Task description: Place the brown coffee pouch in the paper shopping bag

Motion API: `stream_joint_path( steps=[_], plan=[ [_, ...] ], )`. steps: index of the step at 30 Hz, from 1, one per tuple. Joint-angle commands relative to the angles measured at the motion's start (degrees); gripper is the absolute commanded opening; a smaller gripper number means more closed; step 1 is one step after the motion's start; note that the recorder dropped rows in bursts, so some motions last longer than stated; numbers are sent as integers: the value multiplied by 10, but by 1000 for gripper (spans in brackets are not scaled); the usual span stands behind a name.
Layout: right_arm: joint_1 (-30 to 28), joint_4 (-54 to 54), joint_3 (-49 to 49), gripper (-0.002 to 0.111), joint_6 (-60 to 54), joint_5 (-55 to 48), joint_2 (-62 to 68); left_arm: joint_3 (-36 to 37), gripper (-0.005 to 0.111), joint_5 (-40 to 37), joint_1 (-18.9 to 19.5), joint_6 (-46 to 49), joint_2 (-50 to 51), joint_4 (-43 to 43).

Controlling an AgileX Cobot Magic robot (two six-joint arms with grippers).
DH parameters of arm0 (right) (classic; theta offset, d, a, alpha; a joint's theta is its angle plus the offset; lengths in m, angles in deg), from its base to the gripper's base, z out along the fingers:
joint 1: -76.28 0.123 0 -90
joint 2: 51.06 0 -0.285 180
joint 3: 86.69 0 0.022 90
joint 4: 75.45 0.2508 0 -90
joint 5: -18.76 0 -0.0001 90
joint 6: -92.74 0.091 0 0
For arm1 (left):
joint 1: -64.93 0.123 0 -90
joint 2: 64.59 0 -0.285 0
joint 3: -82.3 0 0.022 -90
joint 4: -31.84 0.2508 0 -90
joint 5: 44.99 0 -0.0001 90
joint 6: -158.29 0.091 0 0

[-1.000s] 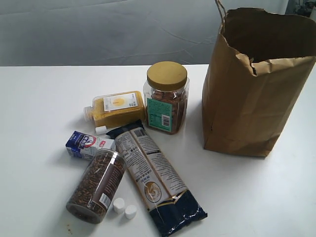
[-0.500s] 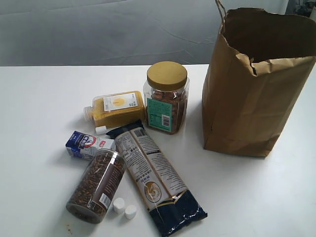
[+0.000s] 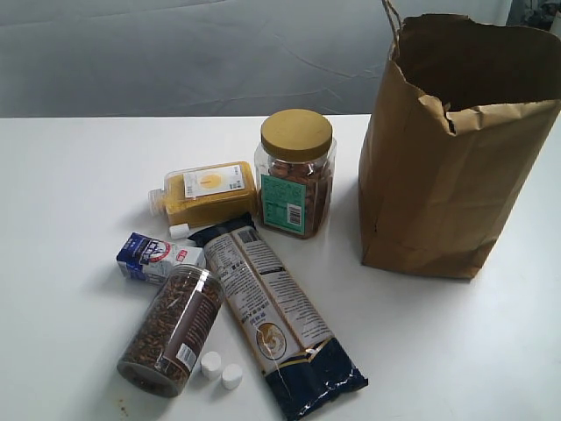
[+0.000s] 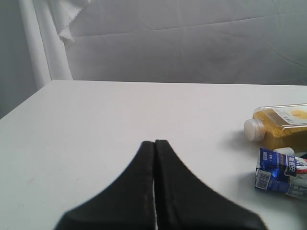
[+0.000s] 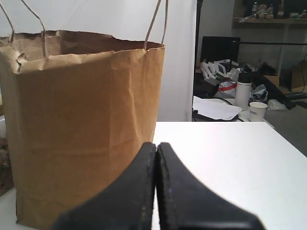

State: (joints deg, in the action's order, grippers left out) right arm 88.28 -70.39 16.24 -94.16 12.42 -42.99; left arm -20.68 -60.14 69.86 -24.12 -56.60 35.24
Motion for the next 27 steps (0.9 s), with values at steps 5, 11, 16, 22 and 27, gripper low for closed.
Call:
stream_joint_path(
  steps=[5, 11, 16, 22, 27],
  plan=[
    [0, -26, -2, 0, 39, 9, -3, 2, 0, 0, 2, -2, -2, 3],
    [0, -25, -2, 0, 39, 10, -3, 2, 0, 0, 2, -2, -2, 3],
    [0, -25, -2, 0, 39, 10, -3, 2, 0, 0, 2, -2, -2, 3],
    [0, -25, -2, 0, 39, 10, -3, 2, 0, 0, 2, -2, -2, 3],
    [0, -25, -2, 0, 39, 10, -3, 2, 0, 0, 2, -2, -2, 3]
  ],
)
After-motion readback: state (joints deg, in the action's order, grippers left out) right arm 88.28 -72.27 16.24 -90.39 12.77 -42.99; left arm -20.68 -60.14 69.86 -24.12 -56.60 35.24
